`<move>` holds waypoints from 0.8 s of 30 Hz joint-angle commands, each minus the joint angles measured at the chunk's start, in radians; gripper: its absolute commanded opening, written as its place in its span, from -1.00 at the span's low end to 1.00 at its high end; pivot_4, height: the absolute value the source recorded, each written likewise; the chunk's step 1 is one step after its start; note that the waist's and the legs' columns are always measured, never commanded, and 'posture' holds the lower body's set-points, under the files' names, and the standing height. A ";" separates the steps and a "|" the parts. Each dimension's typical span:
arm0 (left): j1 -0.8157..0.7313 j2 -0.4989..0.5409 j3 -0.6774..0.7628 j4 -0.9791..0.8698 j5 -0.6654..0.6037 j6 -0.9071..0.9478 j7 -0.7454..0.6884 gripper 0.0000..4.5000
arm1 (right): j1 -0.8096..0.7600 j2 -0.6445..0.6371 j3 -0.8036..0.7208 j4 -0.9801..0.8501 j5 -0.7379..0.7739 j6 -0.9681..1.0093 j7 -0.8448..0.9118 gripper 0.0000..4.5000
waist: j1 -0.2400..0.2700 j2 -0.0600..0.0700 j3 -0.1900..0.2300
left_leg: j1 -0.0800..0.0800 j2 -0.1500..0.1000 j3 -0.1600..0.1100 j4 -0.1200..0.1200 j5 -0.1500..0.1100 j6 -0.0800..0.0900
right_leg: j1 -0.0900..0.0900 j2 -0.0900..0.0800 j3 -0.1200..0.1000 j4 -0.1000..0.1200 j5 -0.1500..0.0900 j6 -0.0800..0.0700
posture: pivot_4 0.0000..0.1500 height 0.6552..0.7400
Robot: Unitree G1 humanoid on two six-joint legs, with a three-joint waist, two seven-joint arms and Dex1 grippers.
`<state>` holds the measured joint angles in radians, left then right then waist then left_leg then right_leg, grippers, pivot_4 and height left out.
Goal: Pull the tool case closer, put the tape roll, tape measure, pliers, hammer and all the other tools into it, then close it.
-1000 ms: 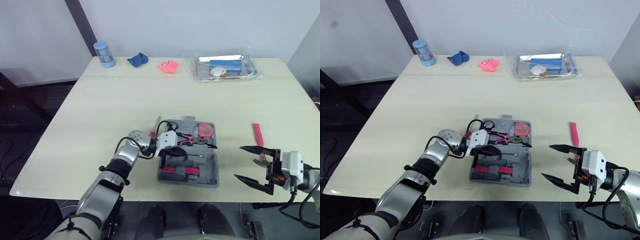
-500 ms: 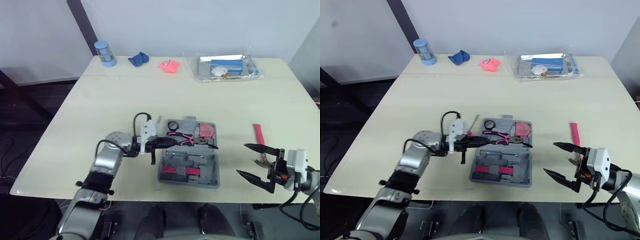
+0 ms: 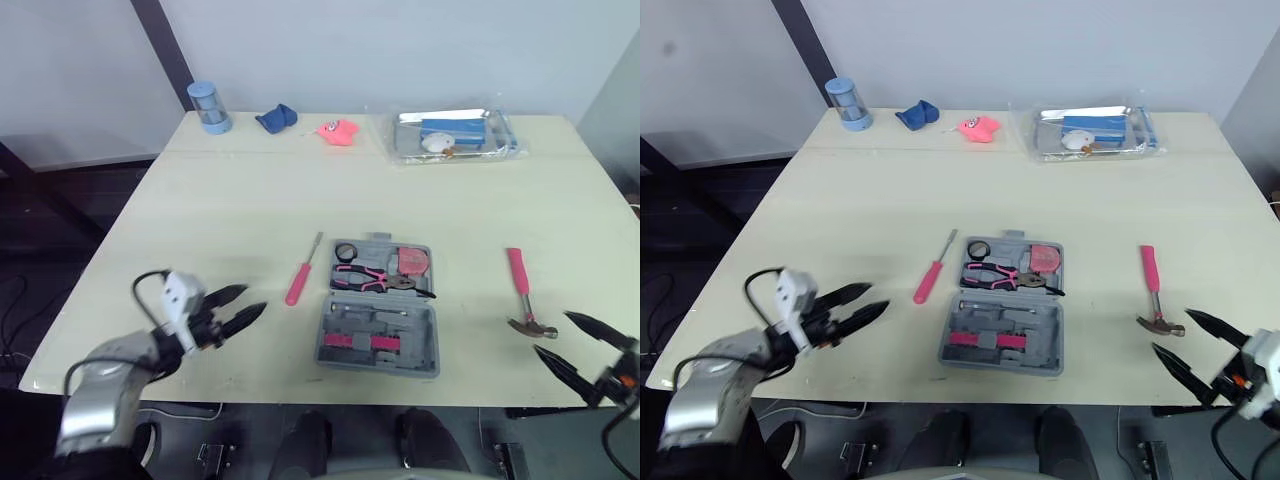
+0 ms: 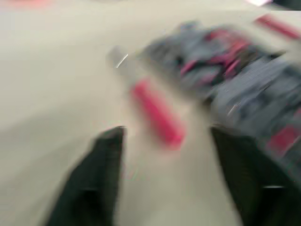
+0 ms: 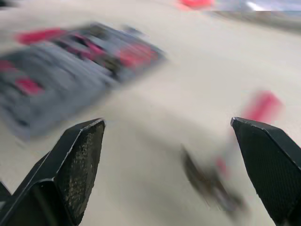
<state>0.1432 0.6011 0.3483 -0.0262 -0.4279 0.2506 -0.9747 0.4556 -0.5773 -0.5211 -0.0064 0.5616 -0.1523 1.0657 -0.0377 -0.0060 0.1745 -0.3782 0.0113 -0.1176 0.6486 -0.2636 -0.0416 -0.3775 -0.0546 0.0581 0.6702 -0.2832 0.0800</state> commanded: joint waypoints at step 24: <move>-0.028 0.077 -0.015 -0.016 -0.050 -0.125 -0.118 0.98 | -0.070 0.024 -0.030 -0.006 -0.067 0.187 -0.332 1.00 | -0.003 0.001 -0.001 | 0.001 0.000 0.003 0.000 0.000 0.000 | 0.000 0.000 0.003 -0.001 0.000 0.000 | 1.00 1.00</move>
<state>0.1260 0.6624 0.3454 0.0043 -0.4636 0.1343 -1.0669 0.3897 -0.5440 -0.5629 0.0371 0.5078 -0.0042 0.7739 -0.0402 -0.0046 0.1730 -0.3775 0.0114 -0.1147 0.6486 -0.2636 -0.0417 -0.3775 -0.0543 0.0611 0.6696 -0.2832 0.0802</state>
